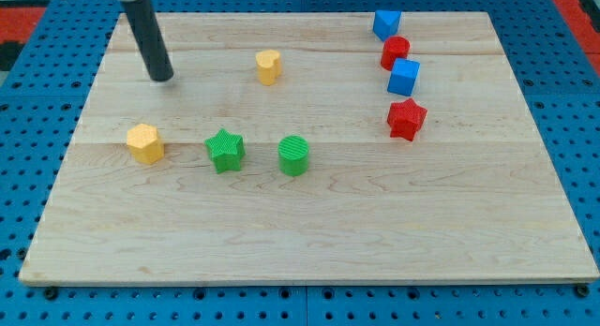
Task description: Push the yellow heart to the left of the red star
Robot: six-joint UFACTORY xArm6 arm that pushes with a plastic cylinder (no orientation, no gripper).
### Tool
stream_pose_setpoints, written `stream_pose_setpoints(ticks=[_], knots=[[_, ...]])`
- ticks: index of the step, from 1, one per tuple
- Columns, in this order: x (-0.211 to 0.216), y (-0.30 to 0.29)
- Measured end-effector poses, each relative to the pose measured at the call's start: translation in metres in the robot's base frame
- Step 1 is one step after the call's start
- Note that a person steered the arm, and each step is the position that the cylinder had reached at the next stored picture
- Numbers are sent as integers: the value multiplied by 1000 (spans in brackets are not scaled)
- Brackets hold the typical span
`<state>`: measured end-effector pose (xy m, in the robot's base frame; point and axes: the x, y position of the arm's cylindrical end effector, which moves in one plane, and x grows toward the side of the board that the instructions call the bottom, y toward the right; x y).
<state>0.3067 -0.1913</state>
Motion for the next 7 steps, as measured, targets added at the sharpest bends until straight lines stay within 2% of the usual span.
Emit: stream_pose_setpoints(ticks=[1,3,4,5,6,7], knots=[[-30,30],[-8,175],[-27,191],[4,225],[65,225],[32,221]])
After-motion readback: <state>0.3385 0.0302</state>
